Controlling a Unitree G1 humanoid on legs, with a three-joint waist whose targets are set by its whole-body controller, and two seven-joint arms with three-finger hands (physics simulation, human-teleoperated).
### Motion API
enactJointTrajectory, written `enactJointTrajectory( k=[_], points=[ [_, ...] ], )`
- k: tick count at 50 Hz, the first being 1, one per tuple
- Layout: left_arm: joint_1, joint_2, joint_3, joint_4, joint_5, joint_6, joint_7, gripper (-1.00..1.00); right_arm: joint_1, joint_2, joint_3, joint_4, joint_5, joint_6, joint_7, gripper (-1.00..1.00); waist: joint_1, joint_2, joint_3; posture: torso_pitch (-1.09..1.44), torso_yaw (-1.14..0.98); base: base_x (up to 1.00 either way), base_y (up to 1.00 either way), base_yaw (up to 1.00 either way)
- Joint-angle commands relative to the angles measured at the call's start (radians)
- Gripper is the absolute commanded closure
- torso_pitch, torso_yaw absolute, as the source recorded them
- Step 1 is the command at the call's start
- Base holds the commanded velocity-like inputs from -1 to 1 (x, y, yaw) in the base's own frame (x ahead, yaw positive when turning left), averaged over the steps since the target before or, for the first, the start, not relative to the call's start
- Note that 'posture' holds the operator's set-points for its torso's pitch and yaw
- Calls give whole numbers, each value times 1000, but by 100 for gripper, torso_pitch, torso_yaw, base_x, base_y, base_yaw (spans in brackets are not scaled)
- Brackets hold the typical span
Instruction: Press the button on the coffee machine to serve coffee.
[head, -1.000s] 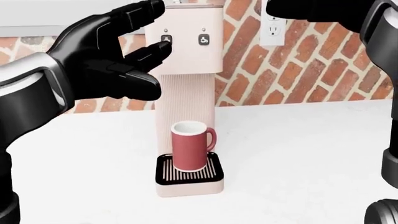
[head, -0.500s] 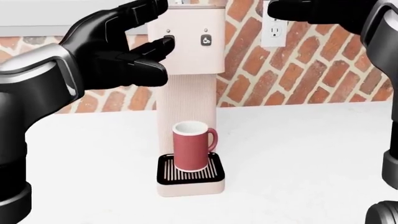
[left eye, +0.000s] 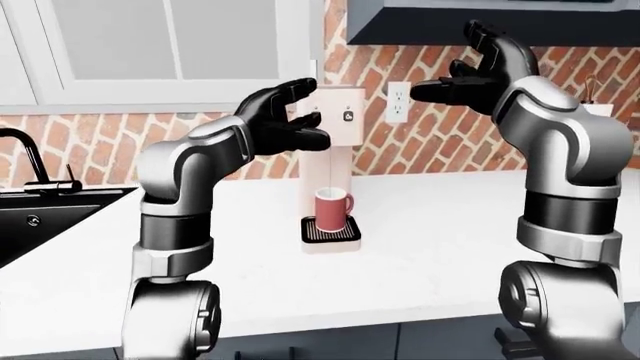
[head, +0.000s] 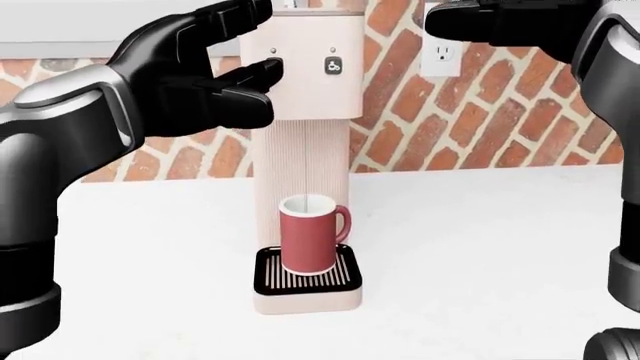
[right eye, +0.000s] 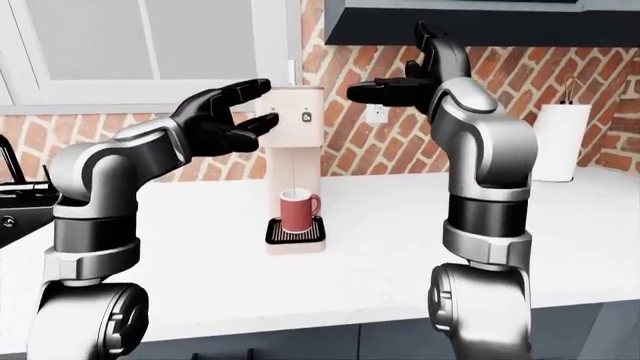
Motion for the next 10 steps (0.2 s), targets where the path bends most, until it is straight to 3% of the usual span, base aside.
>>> enactJointTrajectory(
  k=[1, 10],
  points=[
    [-41, 8, 15, -14, 9, -45, 1, -100, -35, -9, -7, -21, 0, -27, -1, -100, 0, -2, 2, -73, 0, 0, 0, 0],
    [-54, 2, 14, 0, 18, -46, -3, -100, -27, -12, -10, -27, 3, -28, -2, -100, 0, -3, 3, -73, 0, 0, 0, 0]
  ],
)
